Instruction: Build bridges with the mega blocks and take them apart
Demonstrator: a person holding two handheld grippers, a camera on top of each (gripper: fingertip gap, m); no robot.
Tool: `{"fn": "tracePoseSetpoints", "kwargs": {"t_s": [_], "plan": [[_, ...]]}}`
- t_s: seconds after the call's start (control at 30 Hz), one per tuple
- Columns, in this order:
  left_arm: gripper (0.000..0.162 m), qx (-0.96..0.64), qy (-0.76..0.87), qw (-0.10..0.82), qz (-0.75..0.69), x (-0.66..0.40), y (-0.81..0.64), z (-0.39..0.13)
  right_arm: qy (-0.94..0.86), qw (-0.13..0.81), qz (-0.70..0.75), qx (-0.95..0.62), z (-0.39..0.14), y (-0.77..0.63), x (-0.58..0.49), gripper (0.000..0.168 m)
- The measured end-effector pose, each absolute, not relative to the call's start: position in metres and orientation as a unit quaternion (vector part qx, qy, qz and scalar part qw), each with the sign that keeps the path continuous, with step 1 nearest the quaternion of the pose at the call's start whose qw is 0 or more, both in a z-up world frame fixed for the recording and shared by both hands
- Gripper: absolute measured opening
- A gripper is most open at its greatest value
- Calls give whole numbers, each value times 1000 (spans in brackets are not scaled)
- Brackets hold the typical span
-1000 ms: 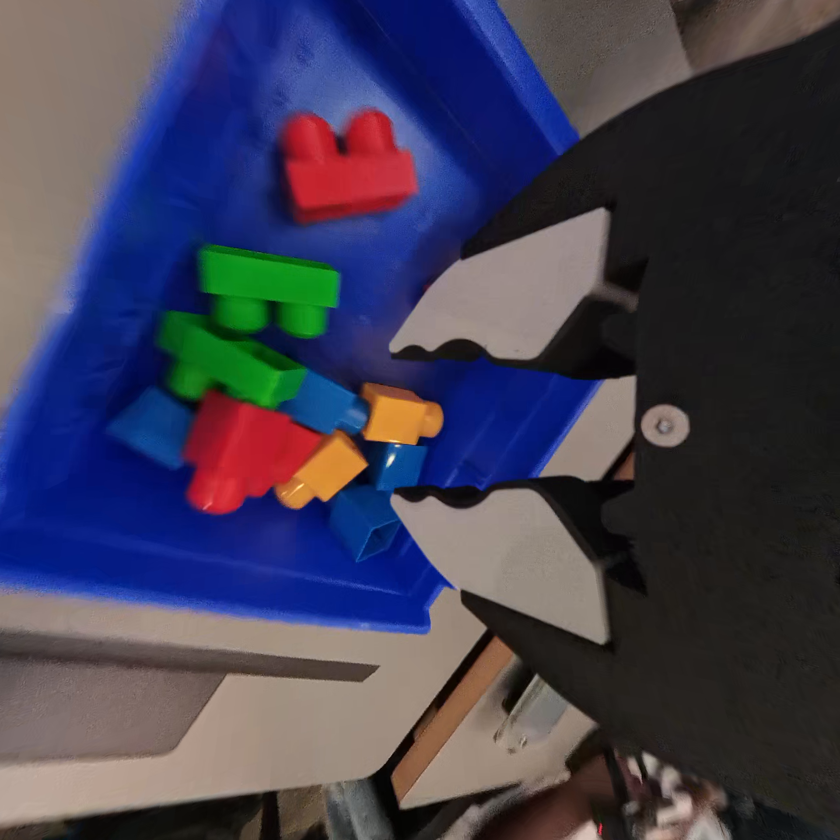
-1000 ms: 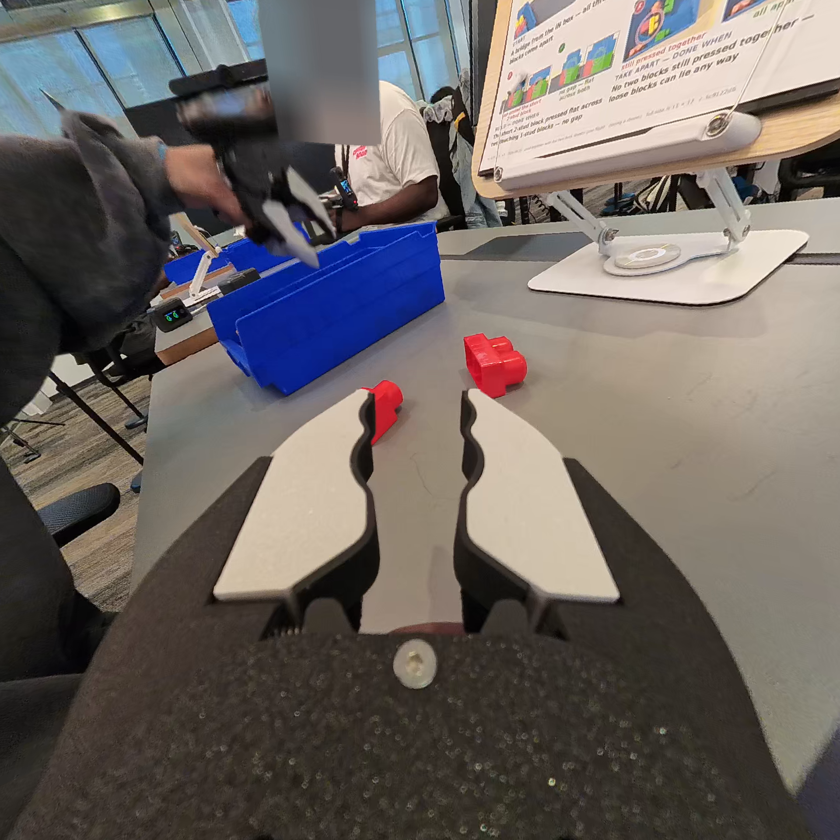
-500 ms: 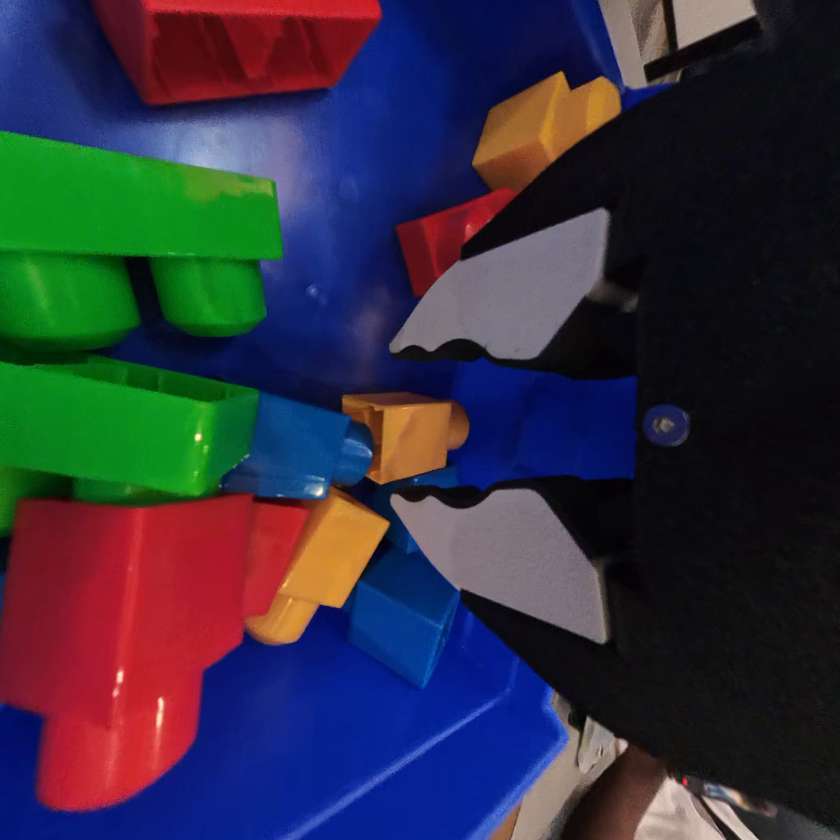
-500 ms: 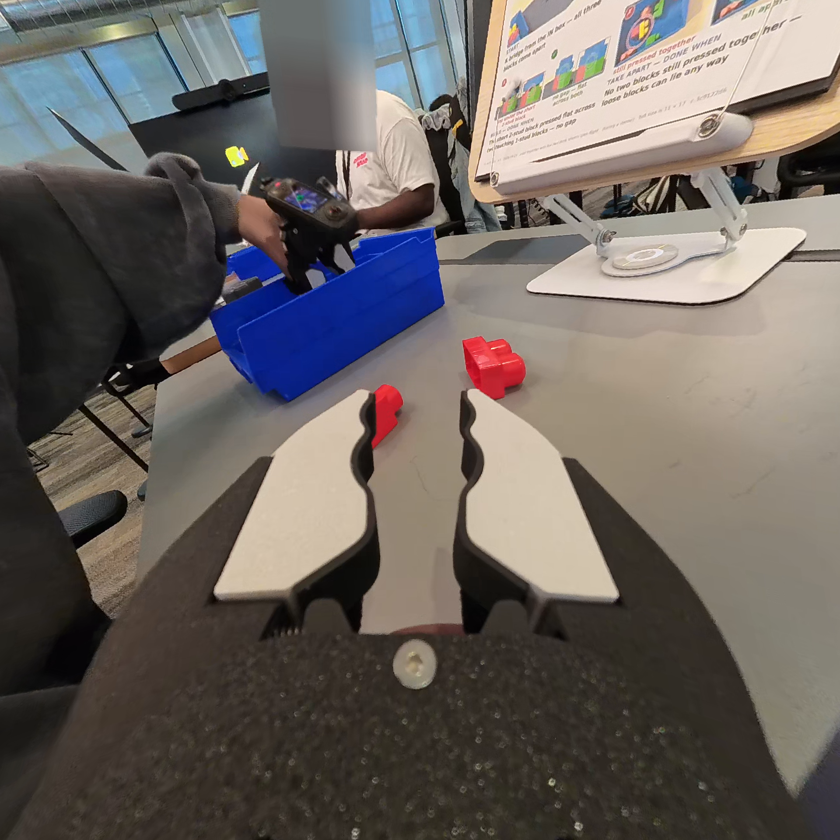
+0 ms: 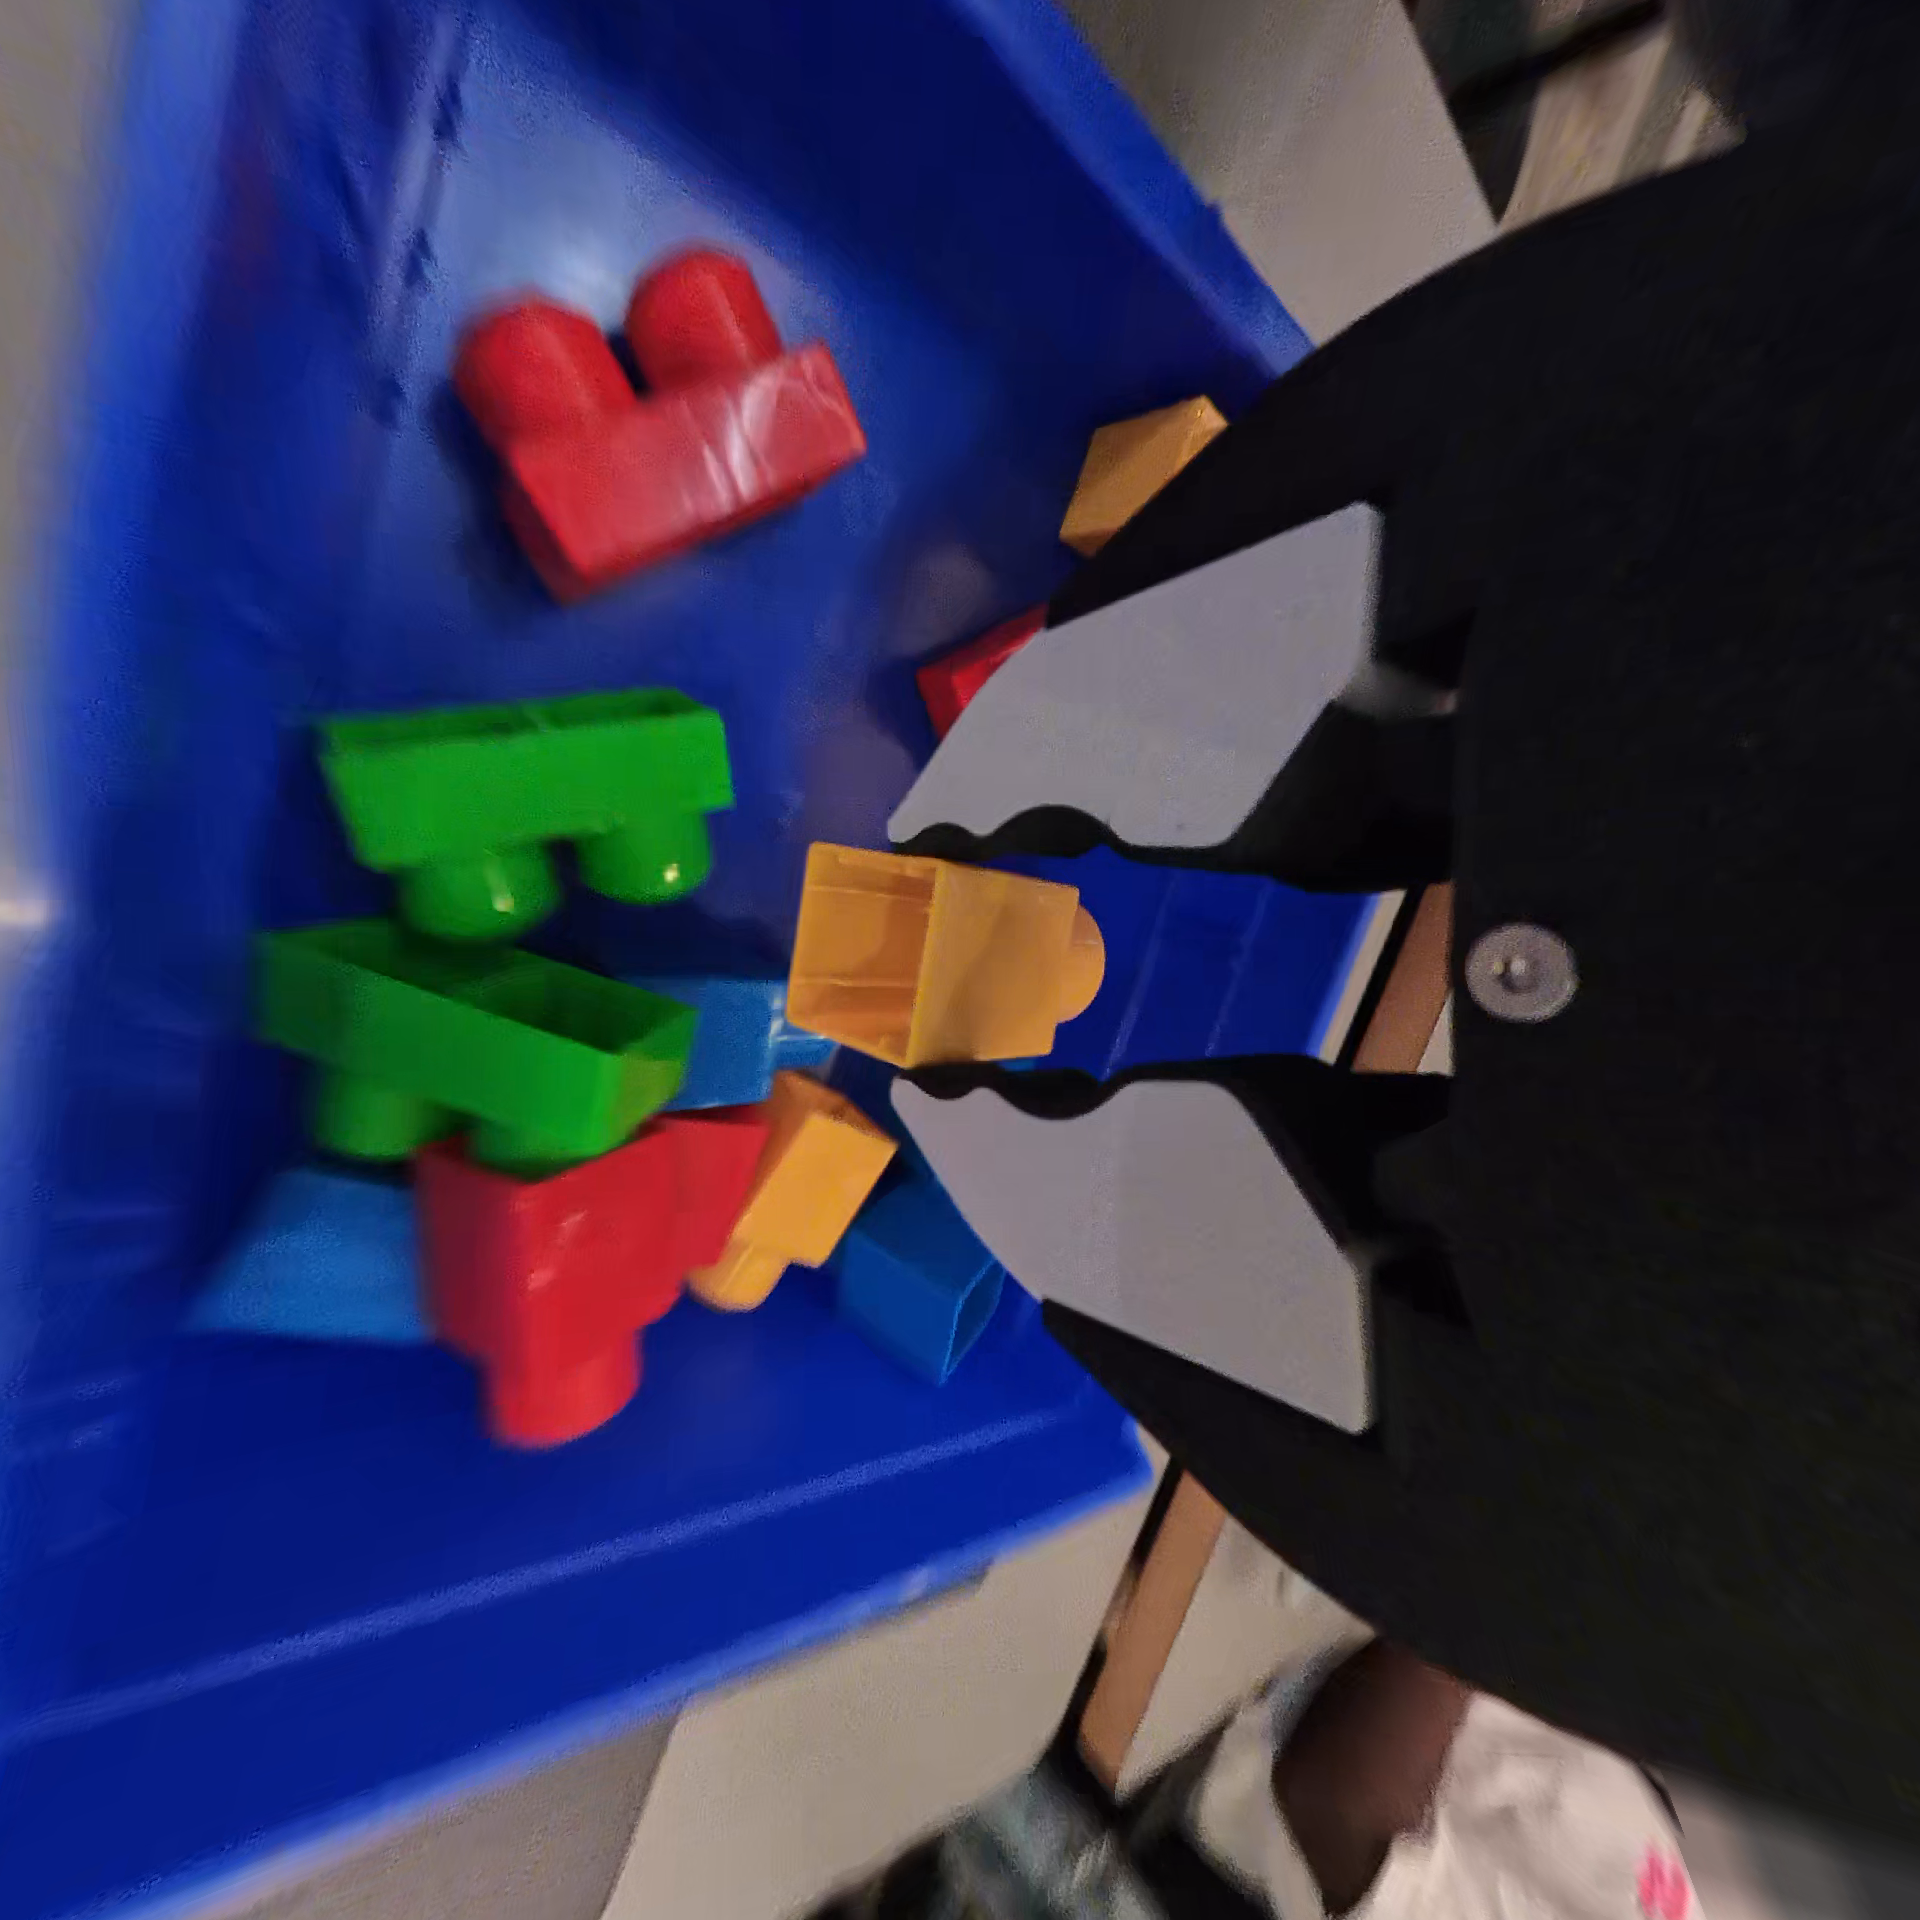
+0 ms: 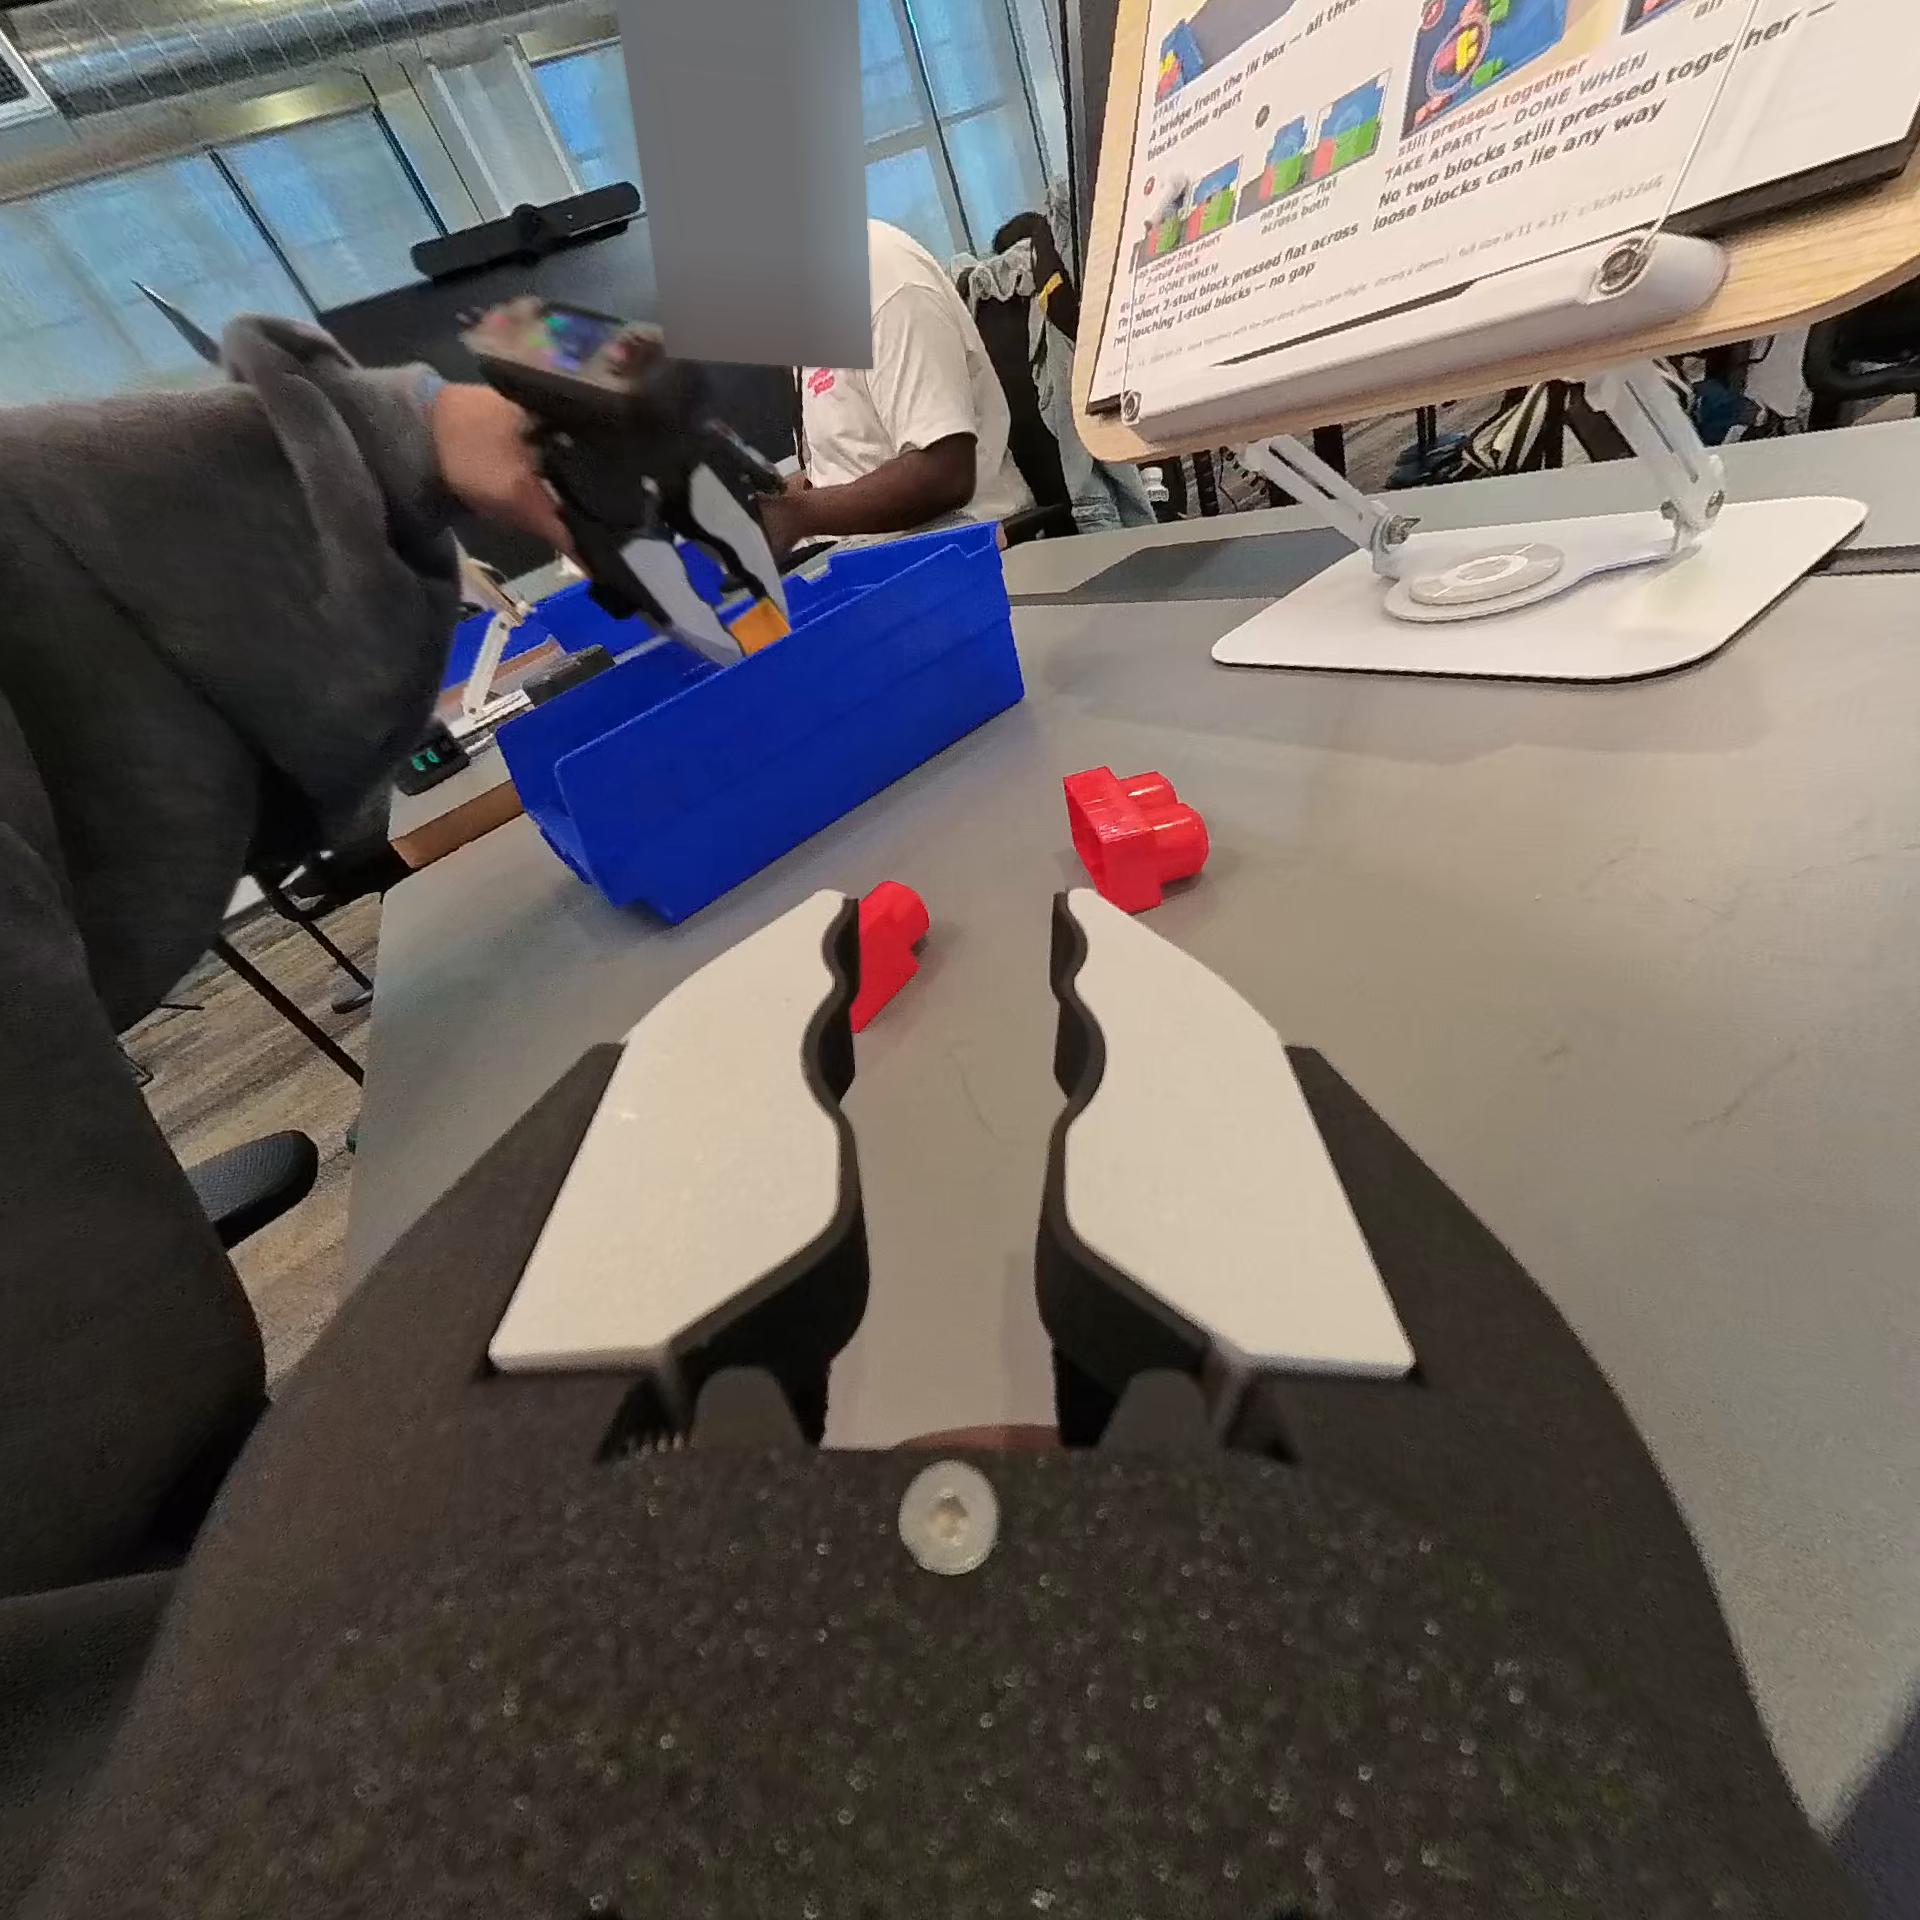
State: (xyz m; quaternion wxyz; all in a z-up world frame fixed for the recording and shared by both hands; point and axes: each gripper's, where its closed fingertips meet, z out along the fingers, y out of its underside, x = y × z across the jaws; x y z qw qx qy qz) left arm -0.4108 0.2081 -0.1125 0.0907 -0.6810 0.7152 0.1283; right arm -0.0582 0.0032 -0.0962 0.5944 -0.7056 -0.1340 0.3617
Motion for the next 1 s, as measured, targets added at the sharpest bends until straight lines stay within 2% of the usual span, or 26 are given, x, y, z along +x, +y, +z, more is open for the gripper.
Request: {"fn": "tracePoseSetpoints", "kwargs": {"t_s": [0.13,0.2,0.47,0.9,1.0], "plan": [[37,-527,810,179,183,-346,163,-72,-132,593,364,-706,-96,4,-58,35],[37,-429,857,185,216,-313,128,-72,-133,592,364,-707,-97,4,-58,35],[37,-110,960,134,221,-248,21,-163,-132,593,366,-705,-96,3,-57,35],[39,-50,959,146,239,-224,43,-181,-125,591,377,-702,-95,1,-55,35],[53,-80,953,148,252,-230,48,-175,-125,590,379,-701,-95,1,-55,35]]}}
